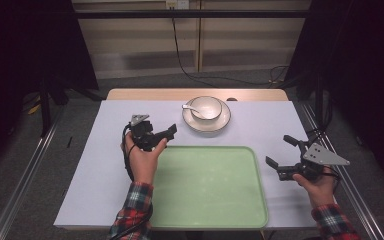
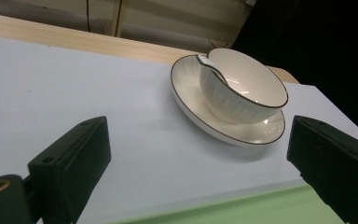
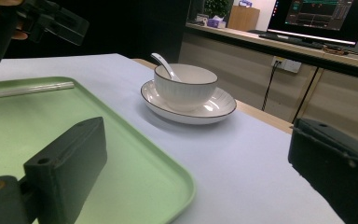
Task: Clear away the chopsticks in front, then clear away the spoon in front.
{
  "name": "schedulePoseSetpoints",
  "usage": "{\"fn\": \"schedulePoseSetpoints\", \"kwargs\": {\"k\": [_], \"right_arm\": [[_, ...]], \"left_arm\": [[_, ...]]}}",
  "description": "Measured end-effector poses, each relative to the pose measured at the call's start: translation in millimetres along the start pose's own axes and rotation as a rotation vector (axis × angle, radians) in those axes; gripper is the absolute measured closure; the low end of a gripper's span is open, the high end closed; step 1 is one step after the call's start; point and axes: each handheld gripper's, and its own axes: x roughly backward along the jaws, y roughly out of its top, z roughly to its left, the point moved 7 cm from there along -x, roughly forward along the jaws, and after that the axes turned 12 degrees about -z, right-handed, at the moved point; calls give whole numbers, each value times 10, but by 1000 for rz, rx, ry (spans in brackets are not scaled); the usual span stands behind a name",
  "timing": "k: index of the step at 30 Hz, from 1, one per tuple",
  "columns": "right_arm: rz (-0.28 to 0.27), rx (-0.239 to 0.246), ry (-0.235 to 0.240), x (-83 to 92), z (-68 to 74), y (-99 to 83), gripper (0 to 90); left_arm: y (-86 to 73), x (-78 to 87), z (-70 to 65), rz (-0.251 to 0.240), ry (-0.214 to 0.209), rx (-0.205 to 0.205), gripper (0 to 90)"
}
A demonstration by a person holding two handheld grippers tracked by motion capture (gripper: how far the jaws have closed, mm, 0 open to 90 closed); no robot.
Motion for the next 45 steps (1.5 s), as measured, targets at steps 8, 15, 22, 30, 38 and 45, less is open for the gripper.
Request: {"fn": "schedulePoseSetpoints", "kwargs": {"k": [8,15,22,30,38,45], "right_arm": [[-4,-3,5,-9,5,0,37],[-7,2,8,-10,2,7,38],[-8,-2,1,-8,5,10,38],[-11,1,8,-17,3,12,38],[-12,-2,5,-12,4,14,38],[-13,-4,9,-14,6,15,39]], "left_arm": [[54,-206,-40,-12,-19,17,40],[78,-381,-93,-11,-15,5,34],[86,-560,-158,-8,-23,5,32],[114,-719,-205,-24,-26,24,32],[72,-903,-175,-18,-12,53,36],[-9,-1054,-138,-9,-6,69,103]]}}
